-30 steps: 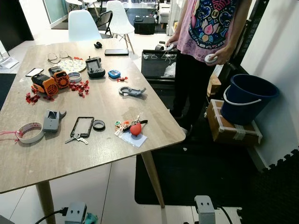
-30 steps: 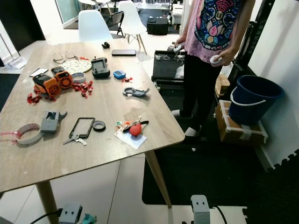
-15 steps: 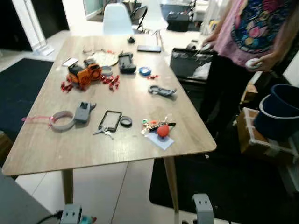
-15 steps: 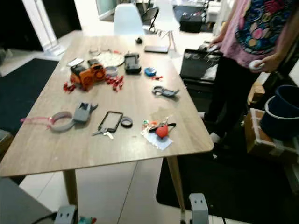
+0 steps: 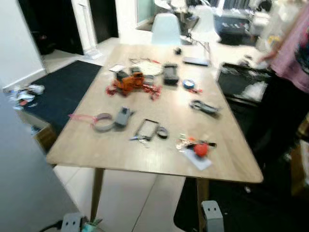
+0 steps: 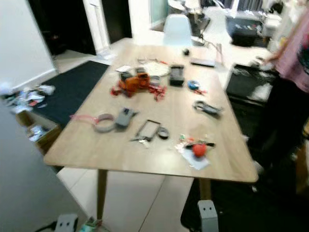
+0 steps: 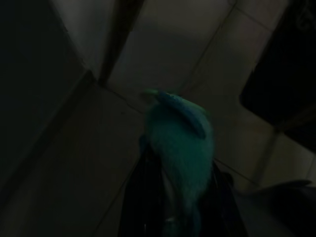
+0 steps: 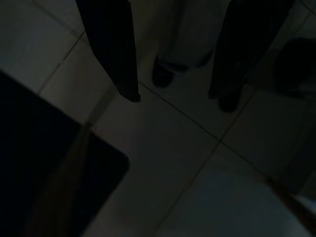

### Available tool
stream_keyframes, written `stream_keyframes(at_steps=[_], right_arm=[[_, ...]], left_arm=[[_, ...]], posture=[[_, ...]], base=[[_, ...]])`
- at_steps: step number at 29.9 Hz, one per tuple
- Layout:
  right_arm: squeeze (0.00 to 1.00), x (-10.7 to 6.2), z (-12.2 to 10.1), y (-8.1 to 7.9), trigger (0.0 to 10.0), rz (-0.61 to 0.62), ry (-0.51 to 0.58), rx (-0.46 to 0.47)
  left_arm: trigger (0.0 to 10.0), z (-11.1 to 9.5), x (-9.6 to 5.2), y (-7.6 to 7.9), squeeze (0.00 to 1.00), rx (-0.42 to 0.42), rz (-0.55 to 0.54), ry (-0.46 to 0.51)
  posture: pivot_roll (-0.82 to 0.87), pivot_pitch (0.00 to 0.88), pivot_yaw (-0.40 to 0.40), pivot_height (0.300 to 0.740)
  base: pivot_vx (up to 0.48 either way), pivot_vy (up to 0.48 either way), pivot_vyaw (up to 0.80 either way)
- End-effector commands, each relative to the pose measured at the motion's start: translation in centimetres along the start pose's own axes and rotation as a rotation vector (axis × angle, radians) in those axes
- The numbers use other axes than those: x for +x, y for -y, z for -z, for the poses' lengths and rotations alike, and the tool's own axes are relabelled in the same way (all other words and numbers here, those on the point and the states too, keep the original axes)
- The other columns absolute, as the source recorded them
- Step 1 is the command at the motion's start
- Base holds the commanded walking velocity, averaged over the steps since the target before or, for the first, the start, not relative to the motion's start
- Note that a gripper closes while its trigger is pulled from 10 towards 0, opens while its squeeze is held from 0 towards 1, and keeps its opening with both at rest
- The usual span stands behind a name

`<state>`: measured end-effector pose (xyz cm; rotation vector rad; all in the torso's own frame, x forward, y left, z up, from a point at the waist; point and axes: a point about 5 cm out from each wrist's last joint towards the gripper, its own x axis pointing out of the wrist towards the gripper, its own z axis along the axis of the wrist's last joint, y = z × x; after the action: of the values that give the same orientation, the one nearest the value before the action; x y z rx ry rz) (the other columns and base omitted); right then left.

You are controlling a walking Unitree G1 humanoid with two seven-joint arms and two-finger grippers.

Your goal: Hang keys on a hook

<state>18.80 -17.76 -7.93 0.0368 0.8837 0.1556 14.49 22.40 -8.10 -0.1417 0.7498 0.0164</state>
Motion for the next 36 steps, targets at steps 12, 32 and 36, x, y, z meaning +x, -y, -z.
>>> stream_keyframes(at_steps=[12,32,36], right_arm=[[0.00,0.02,0.12,-0.18,10.0,-0.010,-0.009,-0.008],[0.00,0.23,-0.25,-0.60,10.0,-0.023,-0.007,-0.013],[0.00,0.25,-0.29,-0.67,10.0,-0.024,-0.007,-0.013]], left_arm=[[10.0,-0.42,-0.09,-0.97,0.00,-0.001,-0.091,0.018],[10.0,0.44,-0.15,-0.90,0.00,0.038,-0.143,-0.055],[10.0,0.49,-0.14,-0.82,0.00,0.041,-0.146,-0.056]], posture=[[0.07,0.055,-0.049,0.740],[0.08,0.066,-0.055,0.740],[0.09,0.065,-0.056,0.740]], base=[[0.000,0.000,0.80],[0.000,0.000,0.80],[0.000,0.000,0.80]])
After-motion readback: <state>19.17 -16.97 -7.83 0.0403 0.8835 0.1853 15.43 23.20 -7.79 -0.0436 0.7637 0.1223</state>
